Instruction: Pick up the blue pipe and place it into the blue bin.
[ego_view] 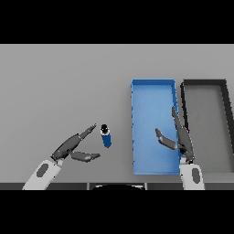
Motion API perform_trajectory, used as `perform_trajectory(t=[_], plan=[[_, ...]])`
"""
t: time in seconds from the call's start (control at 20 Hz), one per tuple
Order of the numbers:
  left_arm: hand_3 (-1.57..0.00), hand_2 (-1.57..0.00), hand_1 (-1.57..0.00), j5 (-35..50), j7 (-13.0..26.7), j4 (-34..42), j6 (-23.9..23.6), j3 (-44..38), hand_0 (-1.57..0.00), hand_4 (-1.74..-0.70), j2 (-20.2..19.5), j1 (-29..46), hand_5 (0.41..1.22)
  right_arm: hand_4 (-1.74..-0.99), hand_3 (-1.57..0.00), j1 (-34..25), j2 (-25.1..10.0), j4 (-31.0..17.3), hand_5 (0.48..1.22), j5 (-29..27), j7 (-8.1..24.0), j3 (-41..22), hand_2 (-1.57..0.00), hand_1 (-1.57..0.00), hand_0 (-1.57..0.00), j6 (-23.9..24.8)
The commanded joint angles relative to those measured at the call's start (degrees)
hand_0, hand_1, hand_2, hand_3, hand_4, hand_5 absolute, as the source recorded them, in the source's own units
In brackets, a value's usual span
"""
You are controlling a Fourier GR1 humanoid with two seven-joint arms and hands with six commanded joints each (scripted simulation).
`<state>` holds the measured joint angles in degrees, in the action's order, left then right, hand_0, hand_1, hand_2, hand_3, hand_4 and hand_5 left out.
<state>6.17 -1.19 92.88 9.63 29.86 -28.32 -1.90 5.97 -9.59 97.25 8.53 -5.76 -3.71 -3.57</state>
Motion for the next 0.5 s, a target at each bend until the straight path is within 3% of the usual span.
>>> perform_trajectory(t=[0.0, 0.15, 0.45], plan=[[0.00, 0.00, 0.00, -0.32, -0.63, -0.71, 0.04, 0.31, 0.00, -1.15, 0.71, -0.35, 0.452, -1.218, 0.00, 0.68, 0.04, 0.59, 0.627, -0.12, -0.70, 0.02, 0.00, 0.00, 0.00, 0.02], [0.00, 0.00, 0.00, -2.18, -2.42, -3.02, -1.46, 1.56, 0.00, -1.16, 4.41, -1.41, 0.460, -1.211, 0.00, 0.35, -0.13, 0.73, 0.622, -0.32, 1.14, 0.24, 0.00, 0.00, 0.00, 0.04], [0.00, 0.00, 0.00, -5.13, -1.79, -11.33, -3.22, 2.69, 0.00, -1.10, 11.11, -7.47, 0.448, -1.215, 0.00, 1.77, -0.39, 1.71, 0.637, -0.15, -0.28, 0.54, 0.00, 0.00, 0.00, 0.28]])
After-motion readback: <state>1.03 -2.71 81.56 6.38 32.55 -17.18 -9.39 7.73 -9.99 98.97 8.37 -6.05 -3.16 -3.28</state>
